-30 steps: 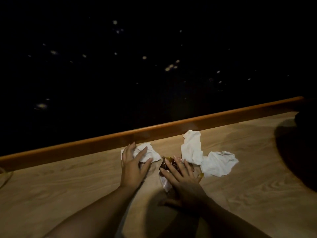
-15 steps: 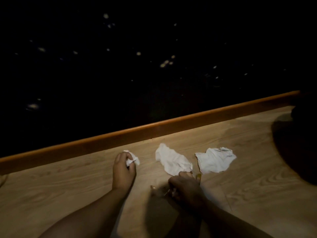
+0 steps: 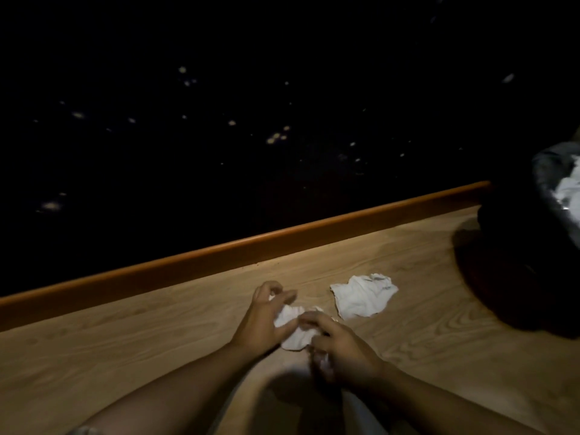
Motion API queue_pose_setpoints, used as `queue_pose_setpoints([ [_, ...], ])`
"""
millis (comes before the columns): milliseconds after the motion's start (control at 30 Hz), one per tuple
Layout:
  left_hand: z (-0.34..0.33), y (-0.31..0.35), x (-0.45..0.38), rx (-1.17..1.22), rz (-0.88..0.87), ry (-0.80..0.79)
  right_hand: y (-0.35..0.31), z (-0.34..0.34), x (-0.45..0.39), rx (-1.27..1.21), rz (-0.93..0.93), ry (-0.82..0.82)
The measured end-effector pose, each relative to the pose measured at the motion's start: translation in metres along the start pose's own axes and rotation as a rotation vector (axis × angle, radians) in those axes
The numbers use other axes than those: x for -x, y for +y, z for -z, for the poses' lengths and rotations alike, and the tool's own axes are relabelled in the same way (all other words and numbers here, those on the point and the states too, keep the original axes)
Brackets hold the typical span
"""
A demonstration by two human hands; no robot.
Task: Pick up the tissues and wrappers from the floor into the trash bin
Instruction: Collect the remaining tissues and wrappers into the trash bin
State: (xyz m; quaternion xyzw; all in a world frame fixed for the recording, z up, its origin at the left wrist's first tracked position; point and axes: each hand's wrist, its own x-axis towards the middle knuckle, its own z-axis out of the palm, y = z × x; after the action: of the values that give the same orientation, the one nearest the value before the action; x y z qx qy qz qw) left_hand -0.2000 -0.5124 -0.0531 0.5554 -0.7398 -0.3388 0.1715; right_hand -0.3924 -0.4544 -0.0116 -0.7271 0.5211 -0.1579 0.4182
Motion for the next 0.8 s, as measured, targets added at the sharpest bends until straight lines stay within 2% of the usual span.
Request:
queue_pose_setpoints([
  [100,-0.013,-0.008,0.003,-0.104,0.013,-0.035,0.016,0.018,0.005,0.08,0.059,0.289],
  [167,-0.015,-0.012,0.008,-0.08,0.014,0.002,0.022,0.031,0.003,-0.04,0.04,0.477],
  [267,-0.009,-0.014,0.013,-0.076,-0.021,0.044,0.031,0.047,-0.003,-0.29,-0.114,0.712],
  [333,-0.004,-0.012,0.016,-0.028,0.001,0.051,0.045,0.054,-0.01,-0.351,-0.208,0.827],
  [400,-0.002,-0.01,0.018,0.035,0.031,0.074,0.055,0.06,-0.015,-0.338,-0.258,0.906],
  [500,-0.005,-0.001,0.01,0.137,0.067,0.179,0.057,0.067,-0.021,-0.349,-0.3,0.934],
  [633,-0.007,0.026,-0.013,0.278,0.083,0.272,0.064,0.075,-0.03,-0.493,-0.393,1.091],
  [733,-0.013,0.047,-0.035,0.266,0.035,0.333,0.065,0.082,-0.03,-0.645,-0.453,1.221],
  [800,-0.021,0.058,-0.051,0.231,-0.024,0.345,0.063,0.086,-0.03,-0.747,-0.516,1.233],
])
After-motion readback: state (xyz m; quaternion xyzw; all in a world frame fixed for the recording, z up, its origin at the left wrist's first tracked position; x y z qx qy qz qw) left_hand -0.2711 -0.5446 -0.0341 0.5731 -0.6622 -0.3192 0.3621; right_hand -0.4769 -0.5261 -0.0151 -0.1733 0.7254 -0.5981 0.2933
